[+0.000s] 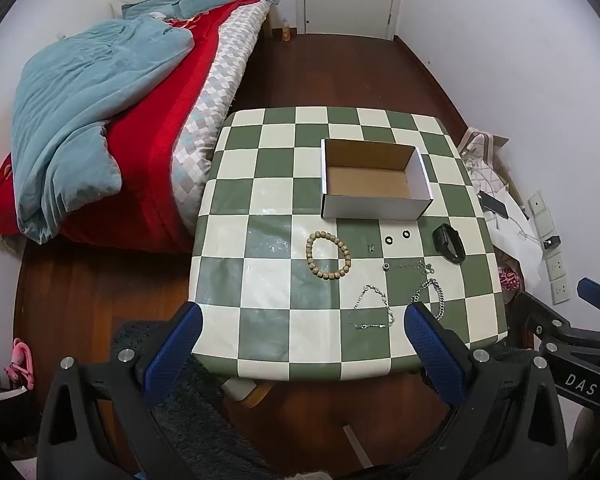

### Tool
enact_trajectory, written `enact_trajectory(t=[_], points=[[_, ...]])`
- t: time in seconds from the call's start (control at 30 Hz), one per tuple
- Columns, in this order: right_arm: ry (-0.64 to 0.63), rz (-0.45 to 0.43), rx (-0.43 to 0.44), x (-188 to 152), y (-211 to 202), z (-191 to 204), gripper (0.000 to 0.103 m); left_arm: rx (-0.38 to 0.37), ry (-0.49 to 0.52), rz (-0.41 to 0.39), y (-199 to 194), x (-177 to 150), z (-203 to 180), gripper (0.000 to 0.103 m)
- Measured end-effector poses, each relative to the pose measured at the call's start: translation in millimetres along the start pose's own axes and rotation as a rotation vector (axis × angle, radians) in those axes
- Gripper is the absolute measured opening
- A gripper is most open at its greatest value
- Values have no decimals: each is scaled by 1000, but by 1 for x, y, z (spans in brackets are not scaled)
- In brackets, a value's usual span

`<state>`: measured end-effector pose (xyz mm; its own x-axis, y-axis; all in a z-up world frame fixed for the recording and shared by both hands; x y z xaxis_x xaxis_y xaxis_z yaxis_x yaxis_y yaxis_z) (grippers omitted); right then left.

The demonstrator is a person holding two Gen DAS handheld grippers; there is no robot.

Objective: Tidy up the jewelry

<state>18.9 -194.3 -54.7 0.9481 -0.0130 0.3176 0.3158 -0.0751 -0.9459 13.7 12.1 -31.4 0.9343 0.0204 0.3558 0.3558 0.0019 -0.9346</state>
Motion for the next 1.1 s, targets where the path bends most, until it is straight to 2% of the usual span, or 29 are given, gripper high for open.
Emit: enact_trajectory(t=[1.1], points=[[-2,-12,2,1,-5,-1,103,3,-1,-20,-17,7,-3,103]])
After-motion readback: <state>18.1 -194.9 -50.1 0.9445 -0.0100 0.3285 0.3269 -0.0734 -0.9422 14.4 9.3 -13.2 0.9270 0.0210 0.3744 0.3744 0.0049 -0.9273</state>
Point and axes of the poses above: each gripper's, at about its wrist camera, not at the fingertips, and y roughly the way its jaws point, z to its left, x to its top, the point moved 4 cm from there along y, roughly the way its jaws point, and after that the axes turned 4 degrees about z, right-handed, at the moved point
